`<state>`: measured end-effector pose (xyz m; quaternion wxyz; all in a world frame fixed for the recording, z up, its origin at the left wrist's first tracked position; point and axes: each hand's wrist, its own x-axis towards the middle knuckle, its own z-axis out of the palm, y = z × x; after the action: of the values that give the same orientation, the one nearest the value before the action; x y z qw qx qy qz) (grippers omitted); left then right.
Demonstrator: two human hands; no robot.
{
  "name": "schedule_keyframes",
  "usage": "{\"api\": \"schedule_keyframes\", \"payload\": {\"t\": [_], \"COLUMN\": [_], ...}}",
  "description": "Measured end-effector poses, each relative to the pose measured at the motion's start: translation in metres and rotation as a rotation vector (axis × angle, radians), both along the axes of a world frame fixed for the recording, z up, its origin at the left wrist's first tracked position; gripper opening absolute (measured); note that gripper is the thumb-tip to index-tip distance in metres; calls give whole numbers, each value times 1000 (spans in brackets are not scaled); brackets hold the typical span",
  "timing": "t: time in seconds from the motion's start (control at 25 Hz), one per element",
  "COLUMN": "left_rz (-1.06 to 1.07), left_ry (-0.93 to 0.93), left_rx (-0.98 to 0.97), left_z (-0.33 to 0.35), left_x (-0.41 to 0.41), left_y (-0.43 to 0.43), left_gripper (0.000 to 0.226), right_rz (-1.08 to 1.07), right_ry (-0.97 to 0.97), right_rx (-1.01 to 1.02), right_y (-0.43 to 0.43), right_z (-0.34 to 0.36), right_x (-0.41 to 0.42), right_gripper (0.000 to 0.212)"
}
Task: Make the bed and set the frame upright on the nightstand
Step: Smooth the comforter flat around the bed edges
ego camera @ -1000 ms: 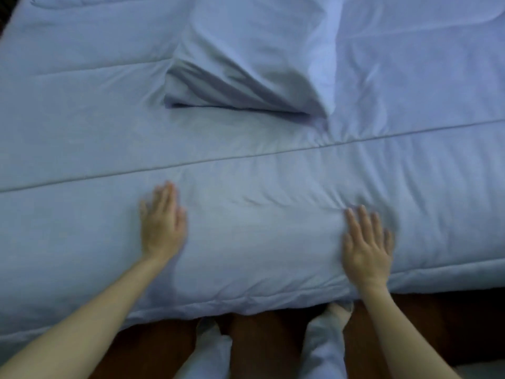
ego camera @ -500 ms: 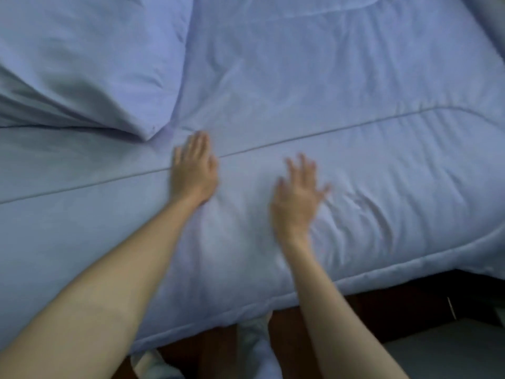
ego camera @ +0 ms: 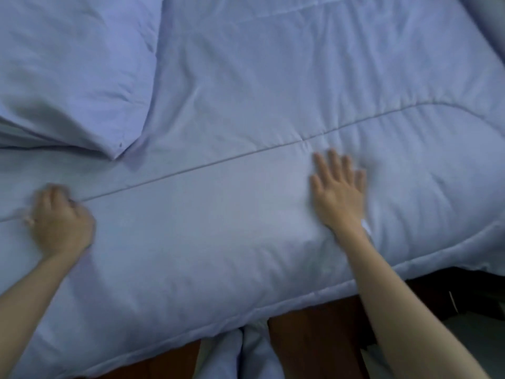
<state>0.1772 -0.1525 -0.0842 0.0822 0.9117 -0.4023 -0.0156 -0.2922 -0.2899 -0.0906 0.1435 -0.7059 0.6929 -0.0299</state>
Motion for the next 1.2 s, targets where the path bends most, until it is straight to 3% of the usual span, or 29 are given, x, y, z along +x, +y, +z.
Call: {"api": "schedule_keyframes", "payload": {"t": [0.12, 0.2, 0.28, 0.36, 0.48, 0.64, 0.68, 0.76, 0.84, 0.88, 1.0, 1.08, 1.2], "left_rz": [-475, -800, -816, -652, -407, 148, 323, 484, 463, 350, 86, -75, -571], "left_ry": [101, 103, 125, 118, 49, 41, 78, 216, 148, 80, 67, 151, 197], "left_rx": [-236, -158, -46, 42, 54, 89, 70, 36, 10, -41, -260, -244, -155], "left_z": [-2, -5, -3, -7, -14, -28, -39, -54, -45, -38, -1, 0, 12], "left_x": [-107, -189, -230, -216, -162, -73, -55, -57, -128, -183, -325, -398, -516], "left_y": [-37, -65, -89, -101, -80, -33, -17, 1, -33, -66, -177, -241, -294], "left_gripper": [47, 52, 64, 71, 67, 62, 68, 84, 63, 54, 57, 60, 64], "right_rz": [-310, -558, -790, -786, -393, 647, 800, 898, 786, 694, 406, 227, -59], "right_ry": [51, 78, 84, 96, -114, -122, -79, -14, -71, -91, -21, 33, 59], "right_rx": [41, 137, 199, 36, -138, 164, 227, 207, 131, 116, 23, -3, -21], "right_y": [34, 61, 70, 42, -32, -70, -73, -89, -126, -148, -210, -240, -261], "right_z": [4, 13, 32, 42, 47, 38, 36, 22, 7, 3, 2, 5, 7], "right_x": [-90, -140, -157, -128, -12, 161, 175, 160, 95, 50, -98, -194, -312], "right_gripper": [52, 52, 51, 48, 49, 52, 51, 51, 51, 51, 51, 52, 53]}}
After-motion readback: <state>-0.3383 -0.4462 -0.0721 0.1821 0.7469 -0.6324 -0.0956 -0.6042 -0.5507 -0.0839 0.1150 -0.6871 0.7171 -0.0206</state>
